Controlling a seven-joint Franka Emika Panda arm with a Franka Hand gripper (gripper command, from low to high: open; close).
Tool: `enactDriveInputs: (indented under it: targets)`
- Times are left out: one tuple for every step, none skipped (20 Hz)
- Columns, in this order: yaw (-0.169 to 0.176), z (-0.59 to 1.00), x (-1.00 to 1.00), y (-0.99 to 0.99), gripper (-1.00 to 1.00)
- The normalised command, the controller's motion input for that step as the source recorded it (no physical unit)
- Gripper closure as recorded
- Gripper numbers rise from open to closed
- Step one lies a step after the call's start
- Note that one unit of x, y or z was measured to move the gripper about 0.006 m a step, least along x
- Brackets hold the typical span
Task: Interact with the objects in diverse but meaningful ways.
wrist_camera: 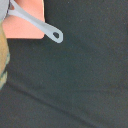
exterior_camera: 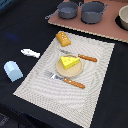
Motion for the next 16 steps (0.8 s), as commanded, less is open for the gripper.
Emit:
enactDriveInputs:
  targets:
    - [0.000, -0.39, -0.01, -0.77, -1.00]
    - [0.000, -0.39, -0.01, -0.77, -1.00]
    - [0.000, -0.40, 0.00, -0.69, -1.00]
    - [0.000, -0.31, 0.00, -0.52, -1.00]
    - [0.000, -0.27, 0.00, -0.28, -1.00]
    - [0.000, -0.21, 0.00, -0.18, -1.00]
    - [0.000, -0.18, 0.03, -0.21, -1.00]
    - [0.000, -0.24, 0.11, -0.21, -1.00]
    - [0.000, -0.27, 0.19, -0.33, -1.00]
    - [0.000, -0.30, 0.12, -0.53, -1.00]
    - [0.000, -0.35, 0.03, -0.67, -1.00]
    - [0.000, -0.39, 0.00, -0.75, -1.00]
    - [0.000, -0.42, 0.00, -0.76, -1.00]
    - [0.000, -0.47, 0.00, -0.81, -1.00]
    - [0.000, -0.52, 0.00, -0.87, -1.00]
    - [0.000, -0.55, 0.00, -0.92, -1.00]
